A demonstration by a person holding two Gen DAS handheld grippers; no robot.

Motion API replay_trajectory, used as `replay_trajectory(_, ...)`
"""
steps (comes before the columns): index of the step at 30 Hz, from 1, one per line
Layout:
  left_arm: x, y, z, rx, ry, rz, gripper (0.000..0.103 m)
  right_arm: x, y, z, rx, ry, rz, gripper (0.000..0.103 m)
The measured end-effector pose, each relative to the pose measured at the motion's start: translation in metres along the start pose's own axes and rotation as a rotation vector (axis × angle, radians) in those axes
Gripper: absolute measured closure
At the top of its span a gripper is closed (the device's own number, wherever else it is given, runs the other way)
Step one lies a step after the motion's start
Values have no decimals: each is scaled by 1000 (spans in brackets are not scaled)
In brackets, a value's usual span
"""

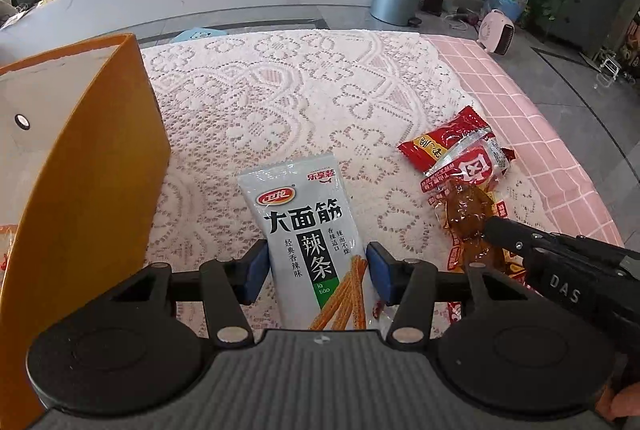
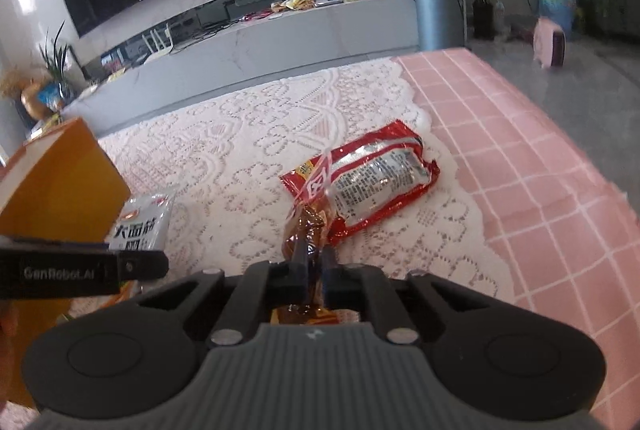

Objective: Organize snacks
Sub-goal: 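Lift the white stick pack and red meat pack with both tools over the box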

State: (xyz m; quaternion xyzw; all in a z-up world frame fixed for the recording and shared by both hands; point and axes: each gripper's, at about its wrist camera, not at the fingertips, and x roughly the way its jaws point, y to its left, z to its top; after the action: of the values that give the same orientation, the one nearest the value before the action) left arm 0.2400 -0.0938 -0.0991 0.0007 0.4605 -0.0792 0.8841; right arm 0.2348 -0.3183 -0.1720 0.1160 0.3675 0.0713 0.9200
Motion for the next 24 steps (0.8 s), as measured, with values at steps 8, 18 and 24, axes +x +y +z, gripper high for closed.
replay_trajectory(8,-1,5,0,-20,-1,13,43,15,19,-11,-151,39,-77,34)
replay_trajectory(18,-1,7,2,-36,-1,1,43,31,29,-19,-254,56,-100,39)
replay_trajectory(24,-4,10,2,-59,-1,-11,43,26,29,-17,-231,53,-88,54)
